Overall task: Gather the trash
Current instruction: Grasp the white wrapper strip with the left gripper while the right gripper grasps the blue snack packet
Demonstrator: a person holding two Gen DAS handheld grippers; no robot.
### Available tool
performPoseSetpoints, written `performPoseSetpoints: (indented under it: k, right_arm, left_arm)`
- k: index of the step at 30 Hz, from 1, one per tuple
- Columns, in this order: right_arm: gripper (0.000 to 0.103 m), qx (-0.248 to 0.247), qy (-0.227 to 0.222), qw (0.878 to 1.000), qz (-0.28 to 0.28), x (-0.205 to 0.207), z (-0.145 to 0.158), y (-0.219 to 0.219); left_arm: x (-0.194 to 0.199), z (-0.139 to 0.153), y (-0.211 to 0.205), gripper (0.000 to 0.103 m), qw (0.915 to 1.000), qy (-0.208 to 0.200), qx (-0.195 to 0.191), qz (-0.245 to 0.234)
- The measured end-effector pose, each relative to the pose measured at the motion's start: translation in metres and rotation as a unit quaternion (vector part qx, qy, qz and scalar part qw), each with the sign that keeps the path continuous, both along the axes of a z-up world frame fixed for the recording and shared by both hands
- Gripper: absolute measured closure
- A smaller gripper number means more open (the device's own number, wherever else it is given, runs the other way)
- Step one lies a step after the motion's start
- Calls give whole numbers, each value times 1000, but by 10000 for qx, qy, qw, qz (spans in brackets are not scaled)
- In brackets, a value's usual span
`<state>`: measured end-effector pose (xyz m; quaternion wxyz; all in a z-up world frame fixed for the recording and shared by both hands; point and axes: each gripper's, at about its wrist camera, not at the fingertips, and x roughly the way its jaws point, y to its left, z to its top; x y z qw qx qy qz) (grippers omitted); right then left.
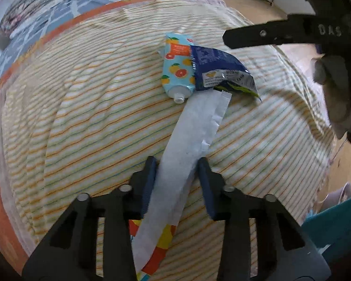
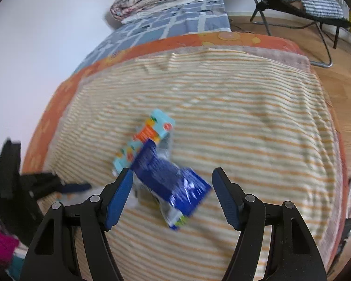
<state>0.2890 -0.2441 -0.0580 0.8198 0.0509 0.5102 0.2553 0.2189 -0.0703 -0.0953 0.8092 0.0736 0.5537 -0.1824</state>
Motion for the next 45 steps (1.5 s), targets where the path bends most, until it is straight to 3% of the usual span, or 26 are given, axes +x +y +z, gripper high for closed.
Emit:
performPoseSetpoints:
  k: [4, 14, 20, 23, 27, 33, 37, 45]
  right_arm:
    - [33, -60, 86, 9998, 161, 10, -6, 14]
    - [33, -294, 297, 9976, 549, 4, -23, 27]
    - [33, -380, 535, 9937, 904, 0, -28, 32]
    - [33, -100, 700, 9937, 868, -3, -22, 25]
    - [33, -103, 592, 9976, 352, -4, -15, 8]
    - [33, 180, 728, 9964, 394, 3, -25, 13]
    - [33, 56, 855, 9955, 394, 9, -32, 22]
    - [33, 243, 1619, 9854, 471, -29, -31, -1]
  left_arm:
    - [-3, 1, 18, 83, 9992, 138, -223, 286]
    - [-30, 5, 47, 84, 9962, 109, -183, 843]
    - [-38, 5, 58, 84, 9953, 117, -210, 940]
    - [-40, 6, 55, 84, 9956, 78, -179, 912]
    - [-42, 4, 48, 84, 9964, 65, -164, 828]
    - [-42, 3, 51, 84, 9950, 117, -291, 943]
    - [-45, 5, 55, 84, 9943, 104, -261, 1028]
    - [-56, 6, 51, 83, 9945, 67, -201, 1027]
